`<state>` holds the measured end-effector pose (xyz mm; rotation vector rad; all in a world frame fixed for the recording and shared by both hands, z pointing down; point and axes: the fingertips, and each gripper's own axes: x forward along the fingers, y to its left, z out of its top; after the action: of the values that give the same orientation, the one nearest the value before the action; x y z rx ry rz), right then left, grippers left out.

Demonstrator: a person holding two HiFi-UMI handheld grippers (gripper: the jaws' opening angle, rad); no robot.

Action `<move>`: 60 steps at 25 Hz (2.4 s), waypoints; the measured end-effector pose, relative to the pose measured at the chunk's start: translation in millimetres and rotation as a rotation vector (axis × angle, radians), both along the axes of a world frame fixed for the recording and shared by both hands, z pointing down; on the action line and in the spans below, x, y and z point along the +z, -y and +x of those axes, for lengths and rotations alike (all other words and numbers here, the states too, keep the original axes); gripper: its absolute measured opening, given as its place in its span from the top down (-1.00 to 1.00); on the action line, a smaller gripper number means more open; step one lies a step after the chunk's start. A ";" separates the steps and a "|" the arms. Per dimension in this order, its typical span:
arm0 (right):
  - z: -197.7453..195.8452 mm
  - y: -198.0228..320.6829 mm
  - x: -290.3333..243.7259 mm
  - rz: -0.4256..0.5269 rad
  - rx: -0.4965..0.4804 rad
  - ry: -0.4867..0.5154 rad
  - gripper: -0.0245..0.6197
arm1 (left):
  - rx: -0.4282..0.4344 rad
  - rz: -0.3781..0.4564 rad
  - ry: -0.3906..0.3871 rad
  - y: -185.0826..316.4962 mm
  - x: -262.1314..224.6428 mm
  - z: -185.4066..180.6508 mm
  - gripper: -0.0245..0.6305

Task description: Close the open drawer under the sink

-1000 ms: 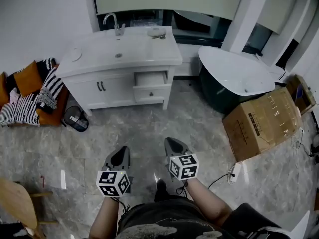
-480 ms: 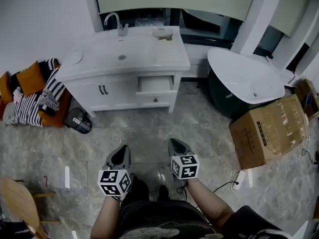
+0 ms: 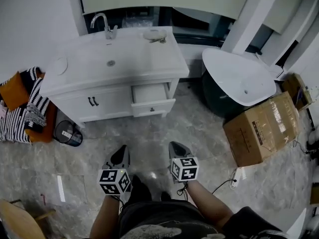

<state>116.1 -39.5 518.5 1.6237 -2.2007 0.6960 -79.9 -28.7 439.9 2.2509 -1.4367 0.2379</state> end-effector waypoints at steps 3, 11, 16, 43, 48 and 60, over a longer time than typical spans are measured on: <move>-7.6 27.4 10.1 -0.023 0.051 -0.026 0.83 | 0.038 -0.019 -0.010 30.0 8.7 -15.0 0.87; -38.5 81.6 30.3 -0.063 0.149 -0.087 0.83 | 0.064 -0.062 -0.039 87.5 36.5 -68.2 0.87; -50.9 106.9 48.1 -0.093 0.160 -0.106 0.83 | 0.063 -0.087 -0.035 110.2 53.7 -84.4 0.87; -38.7 261.3 223.1 -0.205 0.168 -0.131 0.44 | -0.048 -0.217 -0.006 225.8 176.3 -63.2 0.87; -42.0 287.6 242.2 -0.212 0.146 -0.130 0.43 | -0.050 -0.246 -0.004 239.3 192.4 -57.6 0.87; -43.8 311.7 284.2 -0.236 0.109 -0.168 0.44 | -0.045 -0.281 0.002 255.9 220.8 -43.2 0.87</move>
<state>72.3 -351.2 802.7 1.6255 -1.8492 0.7849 -123.2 -284.5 660.7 1.9903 -1.3591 0.4011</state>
